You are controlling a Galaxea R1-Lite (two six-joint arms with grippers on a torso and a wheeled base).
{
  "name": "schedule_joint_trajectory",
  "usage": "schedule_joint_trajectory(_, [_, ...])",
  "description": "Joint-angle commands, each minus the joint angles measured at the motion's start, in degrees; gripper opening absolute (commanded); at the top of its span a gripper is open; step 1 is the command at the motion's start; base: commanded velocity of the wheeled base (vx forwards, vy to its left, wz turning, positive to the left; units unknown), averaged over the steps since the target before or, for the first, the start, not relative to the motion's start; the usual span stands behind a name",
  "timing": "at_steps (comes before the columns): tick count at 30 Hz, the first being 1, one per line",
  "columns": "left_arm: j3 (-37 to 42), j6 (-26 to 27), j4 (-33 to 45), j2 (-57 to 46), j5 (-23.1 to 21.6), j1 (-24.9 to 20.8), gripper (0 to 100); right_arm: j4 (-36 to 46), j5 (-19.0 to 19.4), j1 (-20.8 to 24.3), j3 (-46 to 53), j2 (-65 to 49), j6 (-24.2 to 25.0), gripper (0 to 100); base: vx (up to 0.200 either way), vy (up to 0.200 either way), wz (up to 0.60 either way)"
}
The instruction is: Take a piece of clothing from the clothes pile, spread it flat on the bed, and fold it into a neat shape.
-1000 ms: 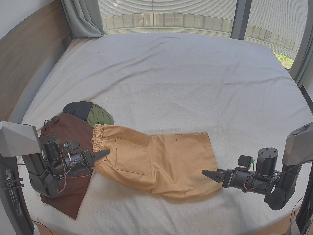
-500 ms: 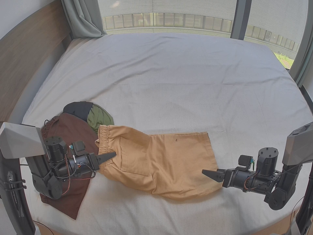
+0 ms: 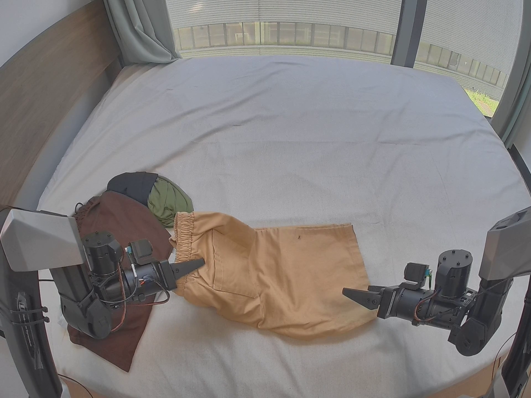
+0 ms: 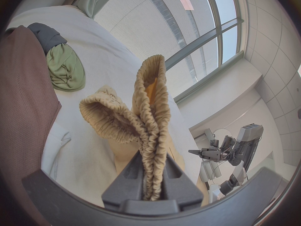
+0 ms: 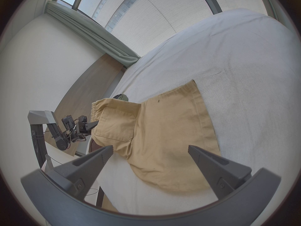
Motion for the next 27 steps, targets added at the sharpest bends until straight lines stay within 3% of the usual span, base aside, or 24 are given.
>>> schedule_joint_trajectory(1, [-0.9,-0.1,0.0,-0.2,0.6,-1.6,0,-0.1,0.0,0.0,0.0,-0.1,-0.5,100,0.0,0.0,0.0])
schedule_joint_trajectory(27, [-8.8,-6.3,0.1,1.5,6.1,-11.7,0,-0.1,0.0,0.0,0.0,-0.6,-0.7,100,0.0,0.0,0.0])
